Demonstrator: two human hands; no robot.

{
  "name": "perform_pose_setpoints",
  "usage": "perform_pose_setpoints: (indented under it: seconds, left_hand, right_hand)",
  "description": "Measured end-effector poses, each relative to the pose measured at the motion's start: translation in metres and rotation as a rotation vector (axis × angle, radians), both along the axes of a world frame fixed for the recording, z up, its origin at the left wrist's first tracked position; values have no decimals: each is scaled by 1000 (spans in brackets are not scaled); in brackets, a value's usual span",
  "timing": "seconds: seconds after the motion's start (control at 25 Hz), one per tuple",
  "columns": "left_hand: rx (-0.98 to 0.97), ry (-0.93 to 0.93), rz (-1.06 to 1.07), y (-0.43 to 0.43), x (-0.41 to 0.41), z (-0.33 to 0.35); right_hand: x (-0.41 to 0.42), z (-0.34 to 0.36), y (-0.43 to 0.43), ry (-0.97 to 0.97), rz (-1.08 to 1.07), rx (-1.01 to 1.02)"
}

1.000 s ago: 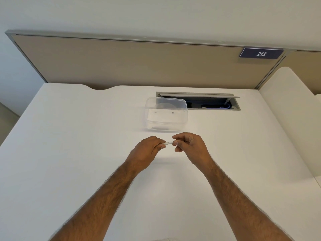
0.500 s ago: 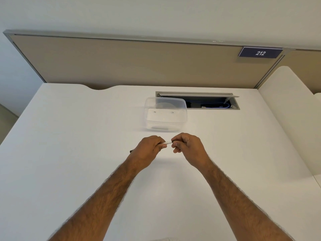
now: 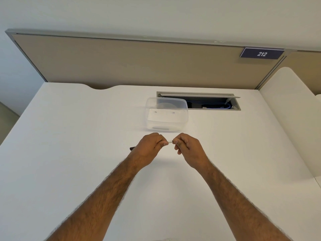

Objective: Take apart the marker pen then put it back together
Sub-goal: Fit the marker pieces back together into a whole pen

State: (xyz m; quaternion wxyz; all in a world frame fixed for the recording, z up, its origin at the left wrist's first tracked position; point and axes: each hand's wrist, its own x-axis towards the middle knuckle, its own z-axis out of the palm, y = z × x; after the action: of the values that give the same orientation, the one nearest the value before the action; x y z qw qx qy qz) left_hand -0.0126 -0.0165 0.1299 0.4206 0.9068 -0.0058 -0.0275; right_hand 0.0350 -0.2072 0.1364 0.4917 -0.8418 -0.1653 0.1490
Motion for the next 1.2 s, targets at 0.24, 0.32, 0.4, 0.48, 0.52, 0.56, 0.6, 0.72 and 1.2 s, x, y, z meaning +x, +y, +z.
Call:
perform_pose_setpoints:
  seconds: [0.24, 0.32, 0.4, 0.48, 0.52, 0.56, 0.6, 0.72, 1.2]
  left_hand:
    - [23, -37, 10, -7, 2, 8]
    - [51, -59, 27, -10, 2, 11]
    - [58, -77, 24, -12, 2, 13]
    - [9, -54, 1, -12, 3, 13]
    - [-13, -34, -22, -11, 3, 13]
    - [-17, -22, -46, -9, 3, 13]
    - [-9, -14, -60, -9, 3, 12]
    - [11, 7, -43, -8, 3, 13]
    - [2, -65, -49, -10, 8, 17]
  right_hand:
    - [0, 2, -1, -36, 15, 5]
    - [-2, 2, 2, -8, 0, 28]
    - [-2, 4, 5, 17, -24, 59]
    - [-1, 6, 6, 14, -41, 83]
    - [-1, 7, 6, 11, -40, 86]
    - [-1, 8, 5, 14, -36, 87]
    - [-1, 8, 4, 25, -30, 88]
    - [-1, 8, 2, 49, -15, 73]
    - [0, 11, 7, 59, -39, 107]
